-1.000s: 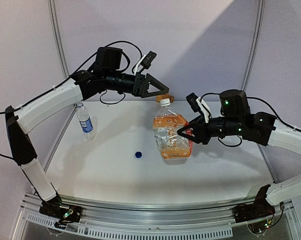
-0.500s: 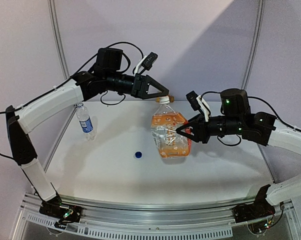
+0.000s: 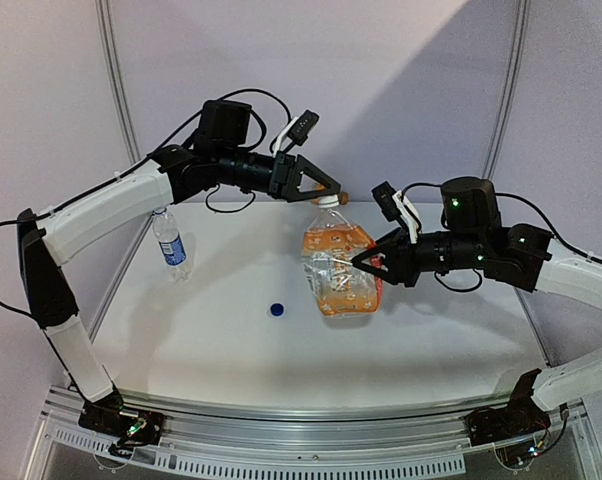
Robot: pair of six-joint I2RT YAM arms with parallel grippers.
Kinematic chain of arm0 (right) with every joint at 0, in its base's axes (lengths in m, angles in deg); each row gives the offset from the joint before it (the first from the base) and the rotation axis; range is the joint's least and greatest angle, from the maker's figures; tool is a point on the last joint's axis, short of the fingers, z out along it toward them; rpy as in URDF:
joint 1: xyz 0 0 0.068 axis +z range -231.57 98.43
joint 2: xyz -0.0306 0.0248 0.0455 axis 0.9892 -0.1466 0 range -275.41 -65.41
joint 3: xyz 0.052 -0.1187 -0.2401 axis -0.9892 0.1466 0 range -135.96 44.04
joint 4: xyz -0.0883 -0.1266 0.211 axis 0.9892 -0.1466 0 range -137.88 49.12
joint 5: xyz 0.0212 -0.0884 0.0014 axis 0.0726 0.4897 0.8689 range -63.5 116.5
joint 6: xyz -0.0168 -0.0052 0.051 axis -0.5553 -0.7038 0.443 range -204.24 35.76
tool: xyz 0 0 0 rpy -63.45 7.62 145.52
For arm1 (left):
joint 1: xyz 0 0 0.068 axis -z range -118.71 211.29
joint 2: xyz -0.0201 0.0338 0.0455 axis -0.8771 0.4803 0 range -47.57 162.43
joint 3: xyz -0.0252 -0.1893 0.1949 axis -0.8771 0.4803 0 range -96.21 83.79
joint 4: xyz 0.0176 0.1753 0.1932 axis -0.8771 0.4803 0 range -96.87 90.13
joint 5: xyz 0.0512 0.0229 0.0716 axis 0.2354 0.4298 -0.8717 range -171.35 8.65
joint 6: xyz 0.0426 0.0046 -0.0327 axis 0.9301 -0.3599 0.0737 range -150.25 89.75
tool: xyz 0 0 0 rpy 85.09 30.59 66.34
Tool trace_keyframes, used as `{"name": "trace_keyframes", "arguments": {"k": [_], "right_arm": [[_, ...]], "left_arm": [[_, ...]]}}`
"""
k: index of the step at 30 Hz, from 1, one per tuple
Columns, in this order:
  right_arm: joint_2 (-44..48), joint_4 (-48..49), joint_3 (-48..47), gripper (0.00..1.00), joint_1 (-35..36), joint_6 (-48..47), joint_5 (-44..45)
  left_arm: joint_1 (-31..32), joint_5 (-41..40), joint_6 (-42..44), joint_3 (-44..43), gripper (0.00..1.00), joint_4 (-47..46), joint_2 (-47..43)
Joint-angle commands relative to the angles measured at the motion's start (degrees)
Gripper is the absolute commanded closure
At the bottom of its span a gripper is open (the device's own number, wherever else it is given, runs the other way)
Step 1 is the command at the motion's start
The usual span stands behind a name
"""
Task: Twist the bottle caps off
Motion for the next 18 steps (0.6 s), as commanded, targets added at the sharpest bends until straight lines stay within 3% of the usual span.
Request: {"name": "trace_keyframes", "arguments": {"k": [1, 7, 13, 18], "right_arm": [[-0.54, 0.70, -1.63, 1.00, -0.08, 0.20, -0.66], [-0.92, 0.75, -1.92, 1.00, -0.05, 0.21, -0.58], [-0.98, 0.65, -1.99, 1.00, -0.09, 0.20, -0.28], [-1.65, 0.34, -2.87, 1.00, -0.07, 0.16, 1.54]], "left_arm": [[-0.18, 1.00, 0.45, 0.92, 0.54, -0.96, 0.48], [-0.08, 1.25, 0.51, 1.63, 0.63, -1.05, 0.48], [0.15, 1.17, 0.21, 1.95, 0.88, -1.06, 0.80], [0.68, -0.21, -0.57, 1.60, 0.93, -0.42, 1.65]]}}
